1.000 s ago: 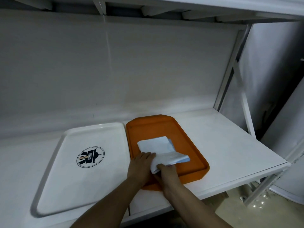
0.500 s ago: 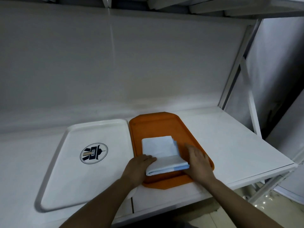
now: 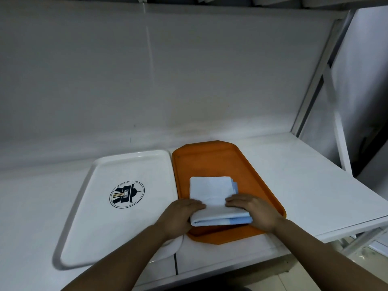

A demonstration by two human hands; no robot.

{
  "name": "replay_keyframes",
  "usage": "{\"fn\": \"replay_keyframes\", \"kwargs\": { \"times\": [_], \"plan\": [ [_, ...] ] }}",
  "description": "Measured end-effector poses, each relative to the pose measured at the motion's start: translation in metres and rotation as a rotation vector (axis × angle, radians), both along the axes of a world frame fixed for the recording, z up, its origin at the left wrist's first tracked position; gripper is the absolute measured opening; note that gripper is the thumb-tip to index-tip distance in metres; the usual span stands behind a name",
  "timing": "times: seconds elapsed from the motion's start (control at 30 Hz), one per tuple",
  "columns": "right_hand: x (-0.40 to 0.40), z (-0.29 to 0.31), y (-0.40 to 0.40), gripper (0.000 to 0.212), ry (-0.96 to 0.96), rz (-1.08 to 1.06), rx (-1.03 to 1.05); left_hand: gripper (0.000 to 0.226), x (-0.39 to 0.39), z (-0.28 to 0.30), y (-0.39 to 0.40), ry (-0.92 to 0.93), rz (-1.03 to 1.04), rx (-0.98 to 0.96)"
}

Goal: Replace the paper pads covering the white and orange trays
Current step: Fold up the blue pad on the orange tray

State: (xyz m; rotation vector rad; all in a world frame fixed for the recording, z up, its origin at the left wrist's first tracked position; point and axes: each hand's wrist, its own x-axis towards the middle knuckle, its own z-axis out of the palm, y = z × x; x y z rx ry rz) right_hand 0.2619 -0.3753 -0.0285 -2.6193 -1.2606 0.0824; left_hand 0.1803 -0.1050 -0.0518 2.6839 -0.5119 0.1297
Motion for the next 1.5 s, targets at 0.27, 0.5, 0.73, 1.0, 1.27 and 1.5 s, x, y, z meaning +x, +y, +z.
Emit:
{"fn": "replay_keyframes", "kwargs": {
  "times": [0.27, 0.5, 0.73, 1.0, 1.27, 1.5],
  "plan": [
    [-0.019, 0.001, 0.003, 0.026, 0.32, -0.274, 0.442, 0.036, -0.007, 0.024, -0.01, 0.103, 0.115, -0.127],
    [-0.019, 0.0, 0.023, 0.025, 0.451, -0.449, 0.563, 0.046, -0.003, 0.038, -0.016, 0.248, 0.318, -0.276],
    [0.0, -0.007, 0.04, 0.038, 0.3, -0.623, 0.489, 0.038, 0.014, 0.044, -0.024, 0.157, 0.458, -0.22],
    [0.016, -0.016, 0.056, 0.033, 0.128, -0.805, 0.344, 0.063, 0.032, 0.033, -0.038, 0.039, 0.578, -0.082],
    [0.018, -0.016, 0.06, 0.054, 0.105, -0.822, 0.375, 0.064, 0.061, 0.022, -0.047, 0.098, 0.346, 0.316],
    [0.031, -0.018, 0.078, 0.072, -0.159, -0.347, 0.097, 0.106, 0.066, 0.004, -0.037, 0.117, 0.377, 0.22]
  ]
}}
